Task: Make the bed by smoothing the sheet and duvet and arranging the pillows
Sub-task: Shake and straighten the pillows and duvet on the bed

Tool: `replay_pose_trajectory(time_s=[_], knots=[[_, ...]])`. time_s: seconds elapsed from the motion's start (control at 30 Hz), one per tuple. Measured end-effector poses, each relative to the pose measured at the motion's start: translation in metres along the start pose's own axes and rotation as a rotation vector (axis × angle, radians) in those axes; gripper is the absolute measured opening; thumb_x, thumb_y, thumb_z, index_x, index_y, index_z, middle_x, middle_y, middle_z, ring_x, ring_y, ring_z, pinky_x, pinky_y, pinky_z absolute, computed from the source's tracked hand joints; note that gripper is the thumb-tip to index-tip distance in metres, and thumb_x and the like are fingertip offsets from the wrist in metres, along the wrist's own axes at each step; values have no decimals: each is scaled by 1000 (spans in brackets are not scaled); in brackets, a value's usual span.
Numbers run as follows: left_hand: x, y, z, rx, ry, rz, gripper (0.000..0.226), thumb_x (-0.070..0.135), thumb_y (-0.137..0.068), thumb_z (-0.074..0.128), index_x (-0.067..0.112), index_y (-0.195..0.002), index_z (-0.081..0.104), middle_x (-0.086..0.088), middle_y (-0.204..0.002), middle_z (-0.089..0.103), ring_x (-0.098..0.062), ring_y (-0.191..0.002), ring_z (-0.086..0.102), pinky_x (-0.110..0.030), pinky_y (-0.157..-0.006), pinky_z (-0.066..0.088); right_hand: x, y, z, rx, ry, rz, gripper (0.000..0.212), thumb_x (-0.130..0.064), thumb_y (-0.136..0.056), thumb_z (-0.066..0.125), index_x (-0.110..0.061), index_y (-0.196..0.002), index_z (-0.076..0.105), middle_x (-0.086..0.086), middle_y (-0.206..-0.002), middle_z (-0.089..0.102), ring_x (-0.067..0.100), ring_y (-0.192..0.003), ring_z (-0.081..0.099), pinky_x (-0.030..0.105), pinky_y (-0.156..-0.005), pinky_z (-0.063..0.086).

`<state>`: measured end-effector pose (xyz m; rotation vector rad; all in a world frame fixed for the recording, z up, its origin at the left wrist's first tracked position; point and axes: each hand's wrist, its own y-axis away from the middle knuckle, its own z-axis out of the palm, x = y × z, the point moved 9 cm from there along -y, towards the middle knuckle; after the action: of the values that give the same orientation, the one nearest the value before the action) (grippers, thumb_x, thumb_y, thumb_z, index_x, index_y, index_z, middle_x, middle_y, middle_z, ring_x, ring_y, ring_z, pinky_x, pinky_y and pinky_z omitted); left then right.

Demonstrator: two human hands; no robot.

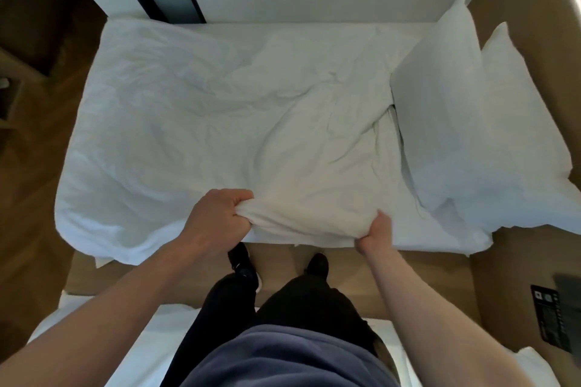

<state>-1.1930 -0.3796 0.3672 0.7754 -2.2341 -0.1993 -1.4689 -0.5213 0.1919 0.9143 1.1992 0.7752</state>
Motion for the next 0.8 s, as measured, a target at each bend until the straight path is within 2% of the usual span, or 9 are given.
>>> replay_pose_trajectory(time_s=[0.13, 0.3, 0.37, 0.43, 0.5, 0.57, 0.63, 0.73, 0.8], knots=[[-31, -10, 40, -192, -226, -139, 8, 21, -59, 45, 25, -66, 49, 7, -60, 53, -20, -62, 50, -31, -53, 31, -89, 37, -35, 238, 164, -316, 27, -12, -85, 67, -14, -112, 65, 9, -116, 66, 28, -103, 63, 37, -91, 52], [21, -2, 119, -309, -293, 28, 61, 44, -76, 66, 32, -133, 49, 9, -130, 60, -18, -112, 60, -34, -92, 50, -102, 114, 7, 39, 378, -514, 35, -8, -81, 72, -21, -69, 42, -4, -67, 41, 13, -60, 41, 30, -61, 37], [62, 5, 154, -337, -129, 71, 86, 61, -66, 71, 35, -142, 39, 14, -133, 55, -12, -116, 57, -34, -98, 50, -78, 129, 22, -37, 454, -478, 45, -12, -81, 72, -25, -61, 34, -5, -59, 34, 13, -56, 38, 33, -59, 36], [84, 0, 164, -225, 43, 37, 62, 54, -73, 70, 39, -129, 47, 15, -117, 62, -10, -103, 63, -34, -86, 55, -69, 133, 23, -78, 468, -459, 44, -14, -82, 73, -26, -58, 37, -3, -59, 38, 16, -62, 43, 36, -62, 42], [90, -11, 151, -96, 56, 43, 31, 27, -82, 62, 36, -111, 56, 10, -98, 67, -18, -90, 66, -38, -74, 55, -75, 129, 9, -107, 412, -425, 30, -15, -88, 74, -17, -69, 51, 2, -69, 52, 21, -70, 56, 36, -67, 55], [89, -19, 141, -78, 7, 64, 32, 16, -80, 54, 31, -107, 63, 3, -98, 71, -26, -94, 66, -39, -77, 54, -83, 120, -12, -135, 366, -357, 16, -20, -95, 70, -8, -101, 61, 10, -95, 65, 29, -86, 71, 37, -69, 62], [92, -27, 131, -97, -42, 90, 34, 16, -80, 53, 25, -110, 66, 1, -106, 71, -27, -99, 65, -36, -80, 51, -76, 103, -39, -135, 347, -265, 33, -28, -101, 63, -12, -128, 53, 15, -112, 68, 34, -96, 74, 39, -69, 63], [111, -32, 123, -111, -50, 136, 12, 17, -78, 49, 28, -75, 51, 8, -75, 61, -27, -78, 61, -33, -62, 43, -20, 69, -81, -96, 294, -10, 51, -40, -104, 55, -18, -148, 41, 18, -124, 69, 36, -104, 72, 46, -81, 62], [123, -29, 117, -93, 2, 164, 23, 16, -82, 49, 31, -66, 43, 9, -63, 52, -22, -66, 53, -31, -56, 34, 32, 47, -105, -47, 172, 243, 70, -48, -103, 54, -23, -160, 24, 22, -138, 59, 41, -112, 66, 49, -87, 59]])
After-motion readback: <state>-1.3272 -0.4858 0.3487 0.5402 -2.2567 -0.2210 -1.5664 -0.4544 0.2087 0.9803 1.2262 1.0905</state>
